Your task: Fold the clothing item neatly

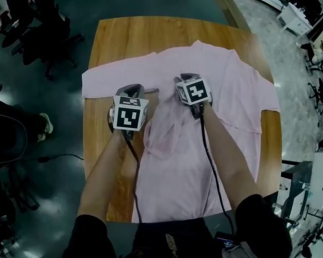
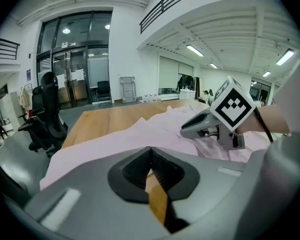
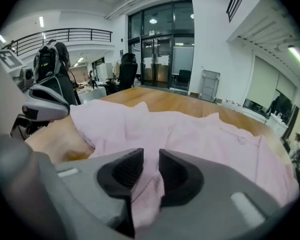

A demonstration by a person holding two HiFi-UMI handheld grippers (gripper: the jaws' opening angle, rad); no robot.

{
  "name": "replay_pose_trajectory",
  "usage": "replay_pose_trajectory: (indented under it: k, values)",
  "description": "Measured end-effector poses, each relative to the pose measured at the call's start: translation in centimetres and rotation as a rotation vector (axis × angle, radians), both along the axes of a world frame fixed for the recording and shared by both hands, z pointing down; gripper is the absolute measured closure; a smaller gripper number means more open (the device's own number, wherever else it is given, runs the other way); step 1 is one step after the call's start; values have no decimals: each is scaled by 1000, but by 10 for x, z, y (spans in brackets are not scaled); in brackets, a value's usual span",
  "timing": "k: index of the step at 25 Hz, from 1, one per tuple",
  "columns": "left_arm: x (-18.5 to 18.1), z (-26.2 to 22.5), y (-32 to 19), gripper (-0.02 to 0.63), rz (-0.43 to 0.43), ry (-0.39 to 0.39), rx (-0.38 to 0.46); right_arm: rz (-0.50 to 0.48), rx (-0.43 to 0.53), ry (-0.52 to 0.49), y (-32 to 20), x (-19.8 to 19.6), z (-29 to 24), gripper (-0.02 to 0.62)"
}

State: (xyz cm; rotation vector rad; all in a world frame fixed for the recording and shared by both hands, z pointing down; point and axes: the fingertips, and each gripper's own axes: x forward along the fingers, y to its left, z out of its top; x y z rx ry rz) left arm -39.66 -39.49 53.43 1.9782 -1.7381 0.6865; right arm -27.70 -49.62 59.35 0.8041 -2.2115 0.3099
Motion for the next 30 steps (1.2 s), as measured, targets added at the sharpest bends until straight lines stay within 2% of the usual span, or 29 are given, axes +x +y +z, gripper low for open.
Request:
replay_pose_trajectory:
  k: [3, 5, 10, 14, 24, 30]
  values:
    - [2, 2, -2, 598, 11, 25, -2, -1, -20, 48, 2, 4, 9, 530]
    - [4, 4, -3, 598, 21, 38, -5, 6, -8, 38, 3, 8, 2, 579]
    - [16, -4, -1, 598, 47, 33, 1, 0, 22, -16, 15, 21, -28, 581]
    - [36, -14, 3, 598, 76, 22, -1, 14, 48, -71, 33, 46, -56, 583]
    - [99, -45, 36, 598, 109, -58, -3, 126, 91, -163, 88, 163, -98, 583]
    - [130, -51, 66, 598, 104, -107, -33, 205, 59, -156, 110, 242, -92, 583]
